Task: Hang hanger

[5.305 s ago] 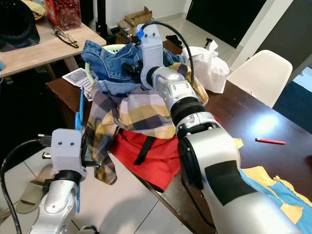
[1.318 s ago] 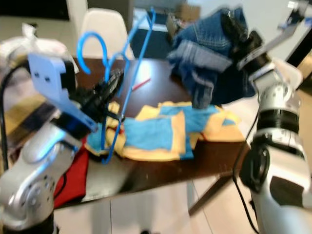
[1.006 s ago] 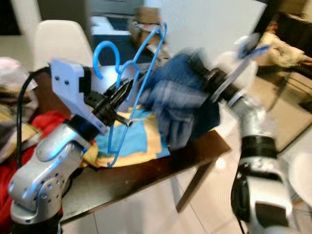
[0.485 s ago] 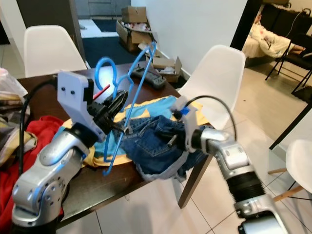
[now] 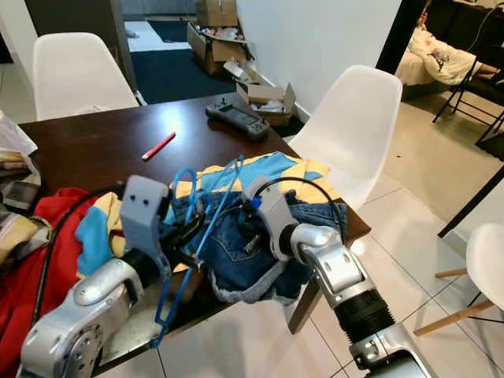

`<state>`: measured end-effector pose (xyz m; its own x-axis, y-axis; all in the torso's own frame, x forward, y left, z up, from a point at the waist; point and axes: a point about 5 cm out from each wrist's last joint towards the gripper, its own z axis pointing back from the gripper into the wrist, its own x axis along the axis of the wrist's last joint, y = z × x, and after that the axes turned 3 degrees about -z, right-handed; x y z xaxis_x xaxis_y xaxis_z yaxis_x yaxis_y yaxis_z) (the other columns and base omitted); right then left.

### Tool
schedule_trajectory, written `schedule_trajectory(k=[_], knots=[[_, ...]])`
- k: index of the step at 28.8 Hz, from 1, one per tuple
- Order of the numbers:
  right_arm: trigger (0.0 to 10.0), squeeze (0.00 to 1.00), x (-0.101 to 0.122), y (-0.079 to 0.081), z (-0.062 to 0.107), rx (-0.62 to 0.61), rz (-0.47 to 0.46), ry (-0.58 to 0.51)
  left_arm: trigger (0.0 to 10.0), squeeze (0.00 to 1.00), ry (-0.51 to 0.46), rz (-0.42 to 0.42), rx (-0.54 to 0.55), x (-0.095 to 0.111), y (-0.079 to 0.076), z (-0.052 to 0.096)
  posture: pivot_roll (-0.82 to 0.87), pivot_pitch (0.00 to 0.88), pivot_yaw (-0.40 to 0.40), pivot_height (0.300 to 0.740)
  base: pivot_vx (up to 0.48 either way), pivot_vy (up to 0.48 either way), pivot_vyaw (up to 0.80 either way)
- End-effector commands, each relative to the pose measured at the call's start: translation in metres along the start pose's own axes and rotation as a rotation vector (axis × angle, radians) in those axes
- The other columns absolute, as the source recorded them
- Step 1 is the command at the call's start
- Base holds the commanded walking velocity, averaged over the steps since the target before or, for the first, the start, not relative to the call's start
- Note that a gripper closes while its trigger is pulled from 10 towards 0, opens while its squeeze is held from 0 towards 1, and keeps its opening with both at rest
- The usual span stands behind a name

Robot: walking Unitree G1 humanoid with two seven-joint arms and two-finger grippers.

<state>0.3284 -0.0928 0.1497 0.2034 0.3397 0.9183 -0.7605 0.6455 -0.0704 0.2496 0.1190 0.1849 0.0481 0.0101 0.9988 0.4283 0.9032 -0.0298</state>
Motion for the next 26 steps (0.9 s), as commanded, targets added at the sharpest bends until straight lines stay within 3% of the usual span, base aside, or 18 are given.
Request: schedule_trajectory(k=[1,2,4,5,6,7,12,14,16,17,19,20,21,22,24,26], knots=[[10.0,0.17,-0.008,0.004,-0.003,-0.005,-0.006,0.048,10.0,0.00,0.024,0.061,-0.014,-0.009,-0.002,0.001,0.09,0.119,-0.148,0.740,0.000,0.000,0.00],[10.0,0.62,-0.006,0.005,-0.002,0.004,-0.014,0.045,10.0,0.00,0.014,0.089,-0.010,-0.015,-0.001,0.004,0.09,0.119,-0.151,0.740,0.000,0.000,0.00],[10.0,0.62,-0.005,0.005,-0.002,0.011,-0.019,0.042,10.0,0.00,0.008,0.103,-0.006,-0.018,0.000,0.006,0.09,0.119,-0.151,0.740,0.000,0.000,0.00],[10.0,0.90,-0.004,0.007,-0.002,0.039,-0.029,0.031,10.0,0.00,0.011,0.095,0.001,-0.028,0.001,0.011,0.09,0.121,-0.154,0.740,0.000,0.000,0.00],[10.0,0.90,-0.004,0.007,-0.002,0.039,-0.029,0.031,10.0,0.00,0.011,0.095,0.001,-0.028,0.001,0.011,0.09,0.121,-0.154,0.740,0.000,0.000,0.00],[10.0,1.00,-0.003,0.008,-0.001,0.054,-0.036,0.027,10.0,0.00,0.010,0.085,0.019,-0.031,0.004,0.013,0.09,0.121,-0.159,0.740,0.000,0.000,0.00],[10.0,1.00,-0.002,0.009,0.000,0.072,-0.036,0.024,10.0,0.00,0.007,0.077,0.039,-0.033,0.006,0.016,0.09,0.121,-0.160,0.740,0.000,0.000,0.00],[10.0,1.00,0.000,0.010,0.005,0.134,-0.038,0.013,10.0,0.00,-0.002,0.074,0.077,-0.036,0.012,0.020,0.10,0.119,-0.170,0.740,0.000,0.000,0.00],[10.0,1.00,0.004,0.009,0.014,0.208,-0.021,0.000,10.0,0.00,-0.013,0.075,0.127,-0.039,0.019,0.025,0.10,0.116,-0.174,0.740,0.000,0.000,0.00],[10.0,1.00,0.009,0.004,0.026,0.275,0.009,-0.017,10.0,0.00,-0.035,0.094,0.171,-0.041,0.025,0.029,0.10,0.113,-0.182,0.740,0.000,0.000,0.00],[10.0,1.00,0.009,0.004,0.026,0.275,0.009,-0.017,10.0,0.00,-0.035,0.094,0.171,-0.041,0.025,0.029,0.10,0.113,-0.182,0.740,0.000,0.000,0.00],[10.0,1.00,0.015,-0.003,0.039,0.333,0.026,-0.042,10.0,0.00,-0.056,0.107,0.197,-0.042,0.028,0.031,0.10,0.111,-0.187,0.740,0.000,0.000,0.00],[10.0,1.00,0.015,-0.003,0.039,0.333,0.026,-0.042,10.0,0.00,-0.056,0.107,0.197,-0.042,0.028,0.031,0.10,0.111,-0.187,0.740,0.000,0.000,0.00],[10.0,1.00,0.023,-0.011,0.049,0.356,0.036,-0.067,10.0,0.00,-0.069,0.117,0.211,-0.043,0.029,0.032,0.10,0.108,-0.191,0.740,0.000,0.000,0.00],[10.0,0.80,0.040,-0.026,0.066,0.371,0.020,-0.146,10.0,0.00,-0.090,0.124,0.213,-0.043,0.027,0.032,0.10,0.106,-0.196,0.740,0.000,0.000,0.00],[10.0,0.80,0.044,-0.030,0.070,0.375,0.013,-0.173,10.0,0.00,-0.100,0.125,0.211,-0.044,0.027,0.032,0.11,0.102,-0.199,0.740,0.000,0.000,0.00]])
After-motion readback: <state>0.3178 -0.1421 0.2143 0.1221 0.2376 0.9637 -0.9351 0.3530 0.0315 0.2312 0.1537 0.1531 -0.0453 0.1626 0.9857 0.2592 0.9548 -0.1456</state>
